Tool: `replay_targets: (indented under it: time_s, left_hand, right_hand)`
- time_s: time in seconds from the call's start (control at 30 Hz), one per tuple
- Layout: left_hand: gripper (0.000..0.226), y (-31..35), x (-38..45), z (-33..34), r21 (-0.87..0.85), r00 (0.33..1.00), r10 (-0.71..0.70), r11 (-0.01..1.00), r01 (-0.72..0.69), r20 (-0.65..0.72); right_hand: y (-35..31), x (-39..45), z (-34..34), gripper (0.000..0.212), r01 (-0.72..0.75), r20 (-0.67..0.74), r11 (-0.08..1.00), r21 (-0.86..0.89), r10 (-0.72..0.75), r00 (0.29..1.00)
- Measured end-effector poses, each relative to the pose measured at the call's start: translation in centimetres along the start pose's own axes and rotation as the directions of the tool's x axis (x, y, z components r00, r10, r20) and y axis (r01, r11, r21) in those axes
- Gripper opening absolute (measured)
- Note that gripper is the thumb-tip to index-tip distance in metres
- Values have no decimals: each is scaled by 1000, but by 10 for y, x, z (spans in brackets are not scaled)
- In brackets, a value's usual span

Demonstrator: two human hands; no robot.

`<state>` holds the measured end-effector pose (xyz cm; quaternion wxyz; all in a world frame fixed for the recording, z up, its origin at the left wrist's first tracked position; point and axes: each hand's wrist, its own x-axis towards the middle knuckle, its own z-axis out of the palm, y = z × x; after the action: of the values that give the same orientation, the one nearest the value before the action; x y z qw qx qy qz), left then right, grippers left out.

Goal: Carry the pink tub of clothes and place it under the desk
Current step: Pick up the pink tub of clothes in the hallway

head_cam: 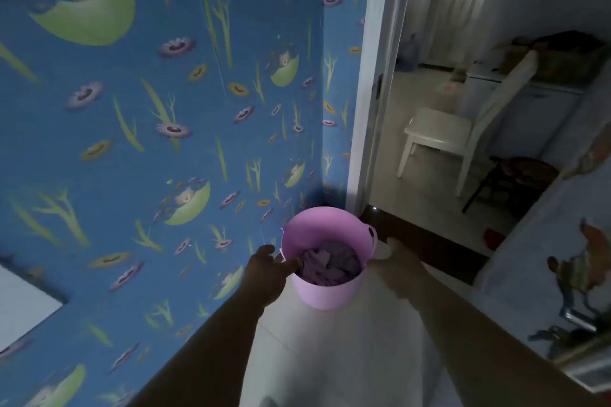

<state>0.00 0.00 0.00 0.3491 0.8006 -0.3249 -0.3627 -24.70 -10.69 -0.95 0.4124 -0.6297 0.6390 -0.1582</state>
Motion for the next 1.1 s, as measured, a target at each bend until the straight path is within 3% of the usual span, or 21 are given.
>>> replay_targets:
  time_s: [0.17, 0.67, 1.1]
  left_hand:
    - [90, -8, 48, 0, -59, 997, -18, 998, 22, 70]
    - [88, -53, 219, 2, 25, 977, -112, 994, 109, 182]
    - [96, -135, 318, 102, -20, 976, -201, 979, 204, 88]
  right_hand:
    - [-7, 27, 17, 75, -79, 16, 996, 29, 78, 997]
    - [-9, 152, 99, 90, -286, 0, 952, 107, 288, 958]
    - [100, 266, 157, 101, -324, 13, 940, 110, 324, 946]
